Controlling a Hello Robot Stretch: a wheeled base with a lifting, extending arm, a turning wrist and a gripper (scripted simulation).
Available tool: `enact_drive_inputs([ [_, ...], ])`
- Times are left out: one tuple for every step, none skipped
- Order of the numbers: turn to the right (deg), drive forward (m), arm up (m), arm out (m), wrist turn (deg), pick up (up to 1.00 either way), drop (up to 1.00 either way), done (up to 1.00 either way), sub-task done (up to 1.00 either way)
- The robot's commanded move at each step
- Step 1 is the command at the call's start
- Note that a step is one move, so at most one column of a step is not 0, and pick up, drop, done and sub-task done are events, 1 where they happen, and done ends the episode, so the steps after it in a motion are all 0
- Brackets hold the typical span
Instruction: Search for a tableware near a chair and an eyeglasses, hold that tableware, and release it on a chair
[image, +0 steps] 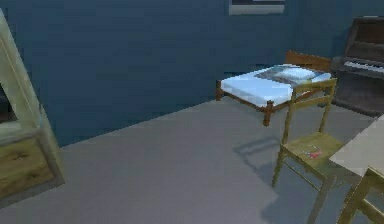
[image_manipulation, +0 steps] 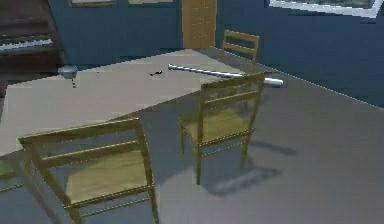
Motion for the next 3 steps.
enact_drive_inputs([
  [0.0, 0.30, 0.00, 0.00, 0.0, 0.00, 0.00, 0.00, 0.00],
  [45.0, 0.00, 0.00, 0.00, 0.0, 0.00, 0.00, 0.00, 0.00],
  [45.0, 0.00, 0.00, 0.00, 0.0, 0.00, 0.00, 0.00, 0.00],
])
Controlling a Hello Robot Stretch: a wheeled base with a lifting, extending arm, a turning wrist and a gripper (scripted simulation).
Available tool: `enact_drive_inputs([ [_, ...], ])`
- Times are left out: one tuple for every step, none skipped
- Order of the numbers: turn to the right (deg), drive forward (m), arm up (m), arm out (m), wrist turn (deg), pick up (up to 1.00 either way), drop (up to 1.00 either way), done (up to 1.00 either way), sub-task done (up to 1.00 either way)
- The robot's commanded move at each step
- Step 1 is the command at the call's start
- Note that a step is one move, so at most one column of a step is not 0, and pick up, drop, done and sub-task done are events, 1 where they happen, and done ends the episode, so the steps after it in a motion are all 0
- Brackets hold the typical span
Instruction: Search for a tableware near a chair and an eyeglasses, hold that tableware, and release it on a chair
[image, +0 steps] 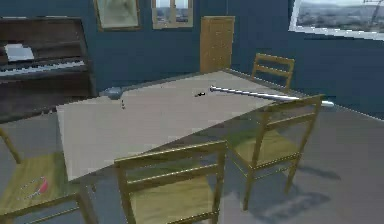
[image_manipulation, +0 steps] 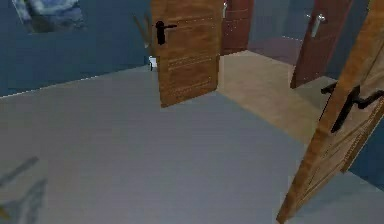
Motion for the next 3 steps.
enact_drive_inputs([
  [45.0, 0.00, 0.00, 0.00, 0.0, 0.00, 0.00, 0.00, 0.00],
  [9.0, 0.00, 0.00, 0.00, 0.0, 0.00, 0.00, 0.00, 0.00],
  [0.0, 1.00, 0.00, 0.00, 0.0, 0.00, 0.00, 0.00, 0.00],
])
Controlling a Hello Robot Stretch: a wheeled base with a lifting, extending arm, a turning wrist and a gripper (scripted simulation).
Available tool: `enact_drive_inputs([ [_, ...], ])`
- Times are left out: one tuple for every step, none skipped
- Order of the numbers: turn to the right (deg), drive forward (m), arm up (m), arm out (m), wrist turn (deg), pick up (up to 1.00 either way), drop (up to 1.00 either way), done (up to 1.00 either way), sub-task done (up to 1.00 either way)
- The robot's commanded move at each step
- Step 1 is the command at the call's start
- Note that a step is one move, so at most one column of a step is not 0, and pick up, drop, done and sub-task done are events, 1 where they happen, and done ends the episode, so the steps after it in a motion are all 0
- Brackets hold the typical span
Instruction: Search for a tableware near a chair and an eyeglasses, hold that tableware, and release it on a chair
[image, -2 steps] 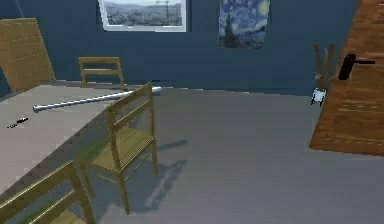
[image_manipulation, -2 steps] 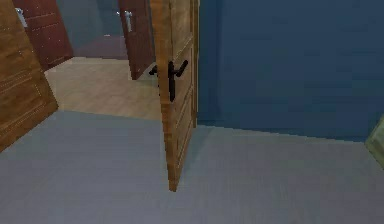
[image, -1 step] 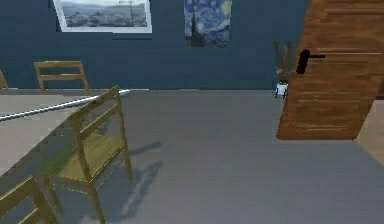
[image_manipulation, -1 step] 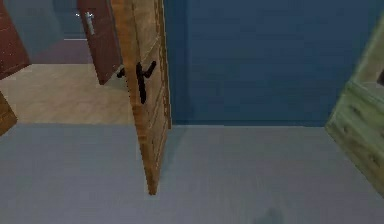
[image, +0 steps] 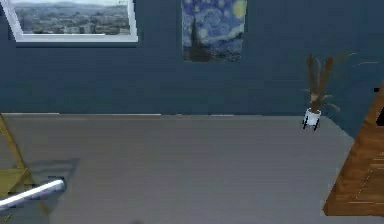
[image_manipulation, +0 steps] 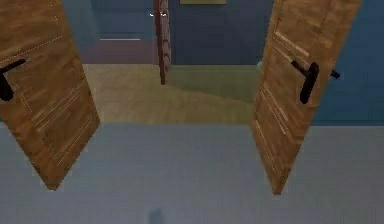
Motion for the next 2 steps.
enact_drive_inputs([
  [0.0, 0.95, 0.00, 0.00, 0.0, 0.00, 0.00, 0.00, 0.00],
  [-45.0, 0.00, 0.00, 0.00, 0.0, 0.00, 0.00, 0.00, 0.00],
])
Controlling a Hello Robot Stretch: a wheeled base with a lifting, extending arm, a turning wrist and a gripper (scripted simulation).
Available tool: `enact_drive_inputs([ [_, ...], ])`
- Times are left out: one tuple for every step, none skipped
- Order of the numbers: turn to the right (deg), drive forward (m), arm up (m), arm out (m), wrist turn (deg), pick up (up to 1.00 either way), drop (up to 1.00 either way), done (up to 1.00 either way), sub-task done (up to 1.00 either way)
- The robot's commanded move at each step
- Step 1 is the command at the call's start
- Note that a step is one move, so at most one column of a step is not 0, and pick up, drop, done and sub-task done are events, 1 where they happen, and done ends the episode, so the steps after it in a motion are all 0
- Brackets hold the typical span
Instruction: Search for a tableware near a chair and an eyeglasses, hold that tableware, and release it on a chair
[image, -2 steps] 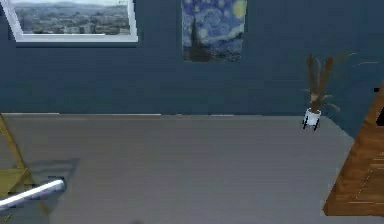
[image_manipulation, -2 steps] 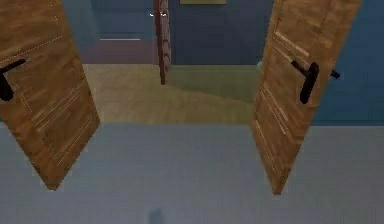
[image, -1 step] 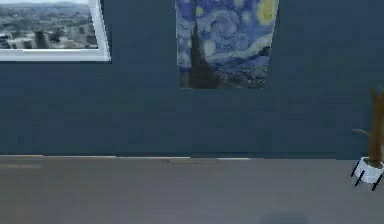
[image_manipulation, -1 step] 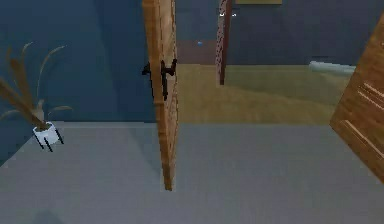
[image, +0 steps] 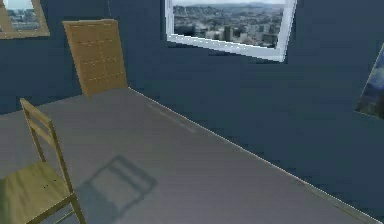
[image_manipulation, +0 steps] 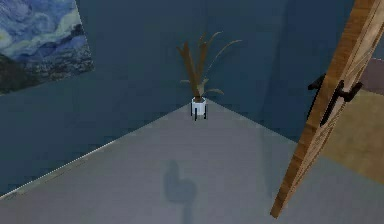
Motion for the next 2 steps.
enact_drive_inputs([
  [-3.0, 0.00, 0.00, 0.00, 0.0, 0.00, 0.00, 0.00, 0.00],
  [0.0, 1.00, 0.00, 0.00, 0.0, 0.00, 0.00, 0.00, 0.00],
])
